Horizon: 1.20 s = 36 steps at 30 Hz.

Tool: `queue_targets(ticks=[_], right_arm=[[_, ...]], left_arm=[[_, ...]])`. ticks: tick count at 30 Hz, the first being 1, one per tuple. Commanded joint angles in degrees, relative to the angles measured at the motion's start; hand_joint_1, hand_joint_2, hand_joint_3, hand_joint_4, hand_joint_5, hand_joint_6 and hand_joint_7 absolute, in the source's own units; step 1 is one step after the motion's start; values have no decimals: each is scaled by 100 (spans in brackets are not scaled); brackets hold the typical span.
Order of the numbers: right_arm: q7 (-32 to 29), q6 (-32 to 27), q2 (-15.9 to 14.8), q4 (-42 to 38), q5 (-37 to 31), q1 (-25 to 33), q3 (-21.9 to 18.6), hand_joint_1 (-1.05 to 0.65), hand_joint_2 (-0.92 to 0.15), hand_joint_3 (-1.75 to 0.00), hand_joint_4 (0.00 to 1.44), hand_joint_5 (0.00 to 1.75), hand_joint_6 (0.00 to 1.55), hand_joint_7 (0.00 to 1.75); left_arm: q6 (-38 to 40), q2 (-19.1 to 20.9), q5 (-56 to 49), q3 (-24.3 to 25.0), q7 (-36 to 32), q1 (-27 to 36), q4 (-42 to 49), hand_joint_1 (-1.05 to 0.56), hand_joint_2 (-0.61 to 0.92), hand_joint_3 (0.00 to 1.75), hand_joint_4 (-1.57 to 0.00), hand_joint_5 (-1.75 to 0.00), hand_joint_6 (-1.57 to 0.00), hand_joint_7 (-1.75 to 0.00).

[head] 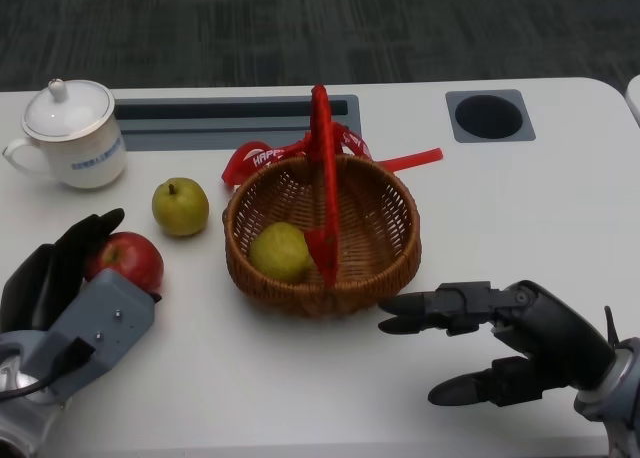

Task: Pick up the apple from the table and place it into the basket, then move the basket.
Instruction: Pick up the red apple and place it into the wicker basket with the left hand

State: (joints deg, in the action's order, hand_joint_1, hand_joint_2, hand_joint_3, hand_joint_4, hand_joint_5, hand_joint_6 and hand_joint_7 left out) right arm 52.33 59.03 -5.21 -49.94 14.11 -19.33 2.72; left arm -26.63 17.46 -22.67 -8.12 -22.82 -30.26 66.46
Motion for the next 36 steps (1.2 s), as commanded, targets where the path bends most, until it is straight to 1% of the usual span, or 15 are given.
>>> queue_targets(ticks=[1, 5, 11, 16, 20, 30, 36], right_arm=[[87, 25, -72, 105, 198, 63, -79, -40, -83, 0, 78, 1, 65, 1], [191, 23, -58, 120, 318, 73, -102, -40, -84, -1, 79, 1, 65, 0], [217, 26, -45, 53, 313, 47, -100, -41, -86, -1, 79, 0, 65, 0], [207, 106, -9, -12, 295, -12, -107, -43, -87, -1, 79, 0, 66, 0], [163, 133, 5, -103, 236, -64, -110, -45, -88, -1, 79, 0, 66, 0], [114, 162, 20, -267, 98, -161, -106, -46, -89, 0, 79, 0, 66, 0], [138, 231, 44, -387, 94, -240, -120, -47, -90, 0, 79, 0, 66, 0]], left_arm=[[396, 50, -360, -282, -422, 169, -51, -18, 86, 1, -114, -3, -104, -3], [303, 109, -482, -390, -749, 340, -371, -17, 88, 1, -115, -2, -103, -1], [-199, 257, -224, -176, -643, 898, -1465, -21, 87, 0, -114, 0, -103, -1], [-226, 297, 28, 140, -308, 1489, -2842, -23, 87, 0, -117, -2, -105, -1], [-251, 269, 325, 426, 85, 1922, -3896, -23, 87, 0, -119, -2, -105, 0], [-517, 185, 978, 975, 801, 2458, -5306, -23, 86, 0, -118, 0, -104, 0], [-439, 21, 1365, 989, 1389, 2613, -6280, -20, 85, 0, -118, 0, -104, 0]])
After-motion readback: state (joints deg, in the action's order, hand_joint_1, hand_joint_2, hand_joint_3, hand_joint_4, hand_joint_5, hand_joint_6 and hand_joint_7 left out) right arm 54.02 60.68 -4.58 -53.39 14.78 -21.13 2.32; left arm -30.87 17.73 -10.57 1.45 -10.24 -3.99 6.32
